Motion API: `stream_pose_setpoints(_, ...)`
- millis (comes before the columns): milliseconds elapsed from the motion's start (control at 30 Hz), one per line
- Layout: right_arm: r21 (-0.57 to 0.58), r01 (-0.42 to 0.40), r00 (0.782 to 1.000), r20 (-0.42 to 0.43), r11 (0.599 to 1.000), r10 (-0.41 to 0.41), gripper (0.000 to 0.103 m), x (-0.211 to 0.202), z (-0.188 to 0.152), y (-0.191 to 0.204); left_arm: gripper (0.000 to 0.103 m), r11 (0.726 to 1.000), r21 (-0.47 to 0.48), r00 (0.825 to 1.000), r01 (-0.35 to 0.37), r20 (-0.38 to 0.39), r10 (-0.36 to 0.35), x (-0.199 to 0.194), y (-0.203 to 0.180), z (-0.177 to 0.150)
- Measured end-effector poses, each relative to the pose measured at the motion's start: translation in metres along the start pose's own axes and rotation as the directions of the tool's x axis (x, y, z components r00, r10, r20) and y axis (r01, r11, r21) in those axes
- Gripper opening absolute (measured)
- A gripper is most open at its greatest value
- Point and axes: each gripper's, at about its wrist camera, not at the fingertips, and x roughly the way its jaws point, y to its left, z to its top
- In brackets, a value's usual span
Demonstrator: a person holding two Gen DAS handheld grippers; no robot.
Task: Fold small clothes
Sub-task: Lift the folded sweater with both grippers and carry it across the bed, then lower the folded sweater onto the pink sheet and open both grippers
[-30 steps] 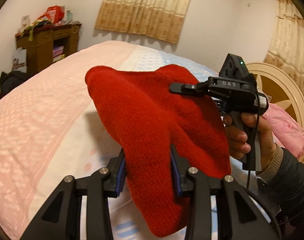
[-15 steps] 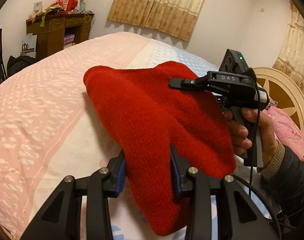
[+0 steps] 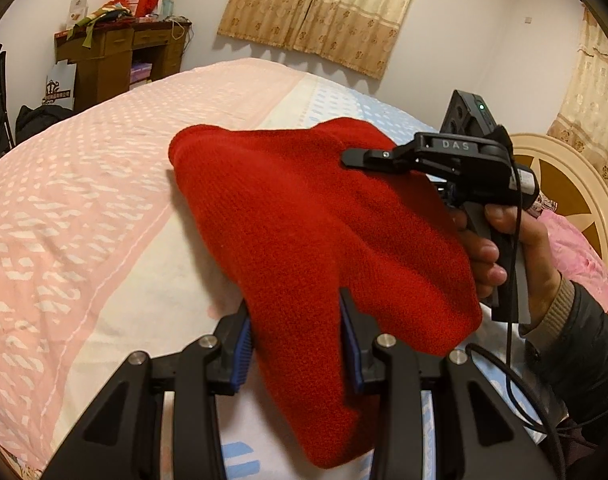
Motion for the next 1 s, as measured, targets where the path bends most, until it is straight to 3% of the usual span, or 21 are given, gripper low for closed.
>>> stream_pose_setpoints(367,0.028,0.026,1.000,-0.013,0.999,-0.026,0.032,0.010,-0.002,-0.013,0.040,1.000,-0.013,1.000,0.003,-0.003,-0.003,-0.001,0.003,-0.011)
stream_pose_setpoints(467,-0.006,0.104,0.994,-0.028,0.995,-0.104,0.038,0.012,-0.005,-0.011,0.050,1.000,-0.023,1.000,-0.011,-0.005,0.010,-0.004,0.002,-0.010)
stream_pose_setpoints(567,-0.028,0.195,0.981,-0.017,0.980,-0.196,0.048,0.006,-0.007,-0.009,0.050,1.000,-0.007,0.999,-0.028,0.031,0.028,-0.015,-0.003,-0.005)
stream_pose_setpoints(700,-0.048,0.223,0.974,0.062,0.974,-0.220,0.049,-0.022,-0.011,-0.001,0.068,0.998,0.000,0.991,-0.059,0.118,0.058,-0.030,-0.005,0.004)
stream_pose_setpoints(800,-0.078,0.197,0.977,0.095,0.977,-0.189,0.052,-0.040,-0.015,0.011,0.068,0.995,-0.008,0.991,-0.100,0.091,0.100,-0.018,-0.001,0.011)
stream_pose_setpoints(900,-0.120,0.174,0.982,0.099,0.977,-0.163,0.054,-0.043,-0.020,0.026,0.071,0.987,-0.022,0.987,-0.160,0.013,0.160,0.003,0.008,0.012)
stream_pose_setpoints(1000,-0.185,0.247,0.962,0.167,0.951,-0.218,0.054,-0.047,-0.024,0.043,0.071,0.989,-0.056,0.990,-0.138,-0.015,0.137,0.009,0.014,0.006)
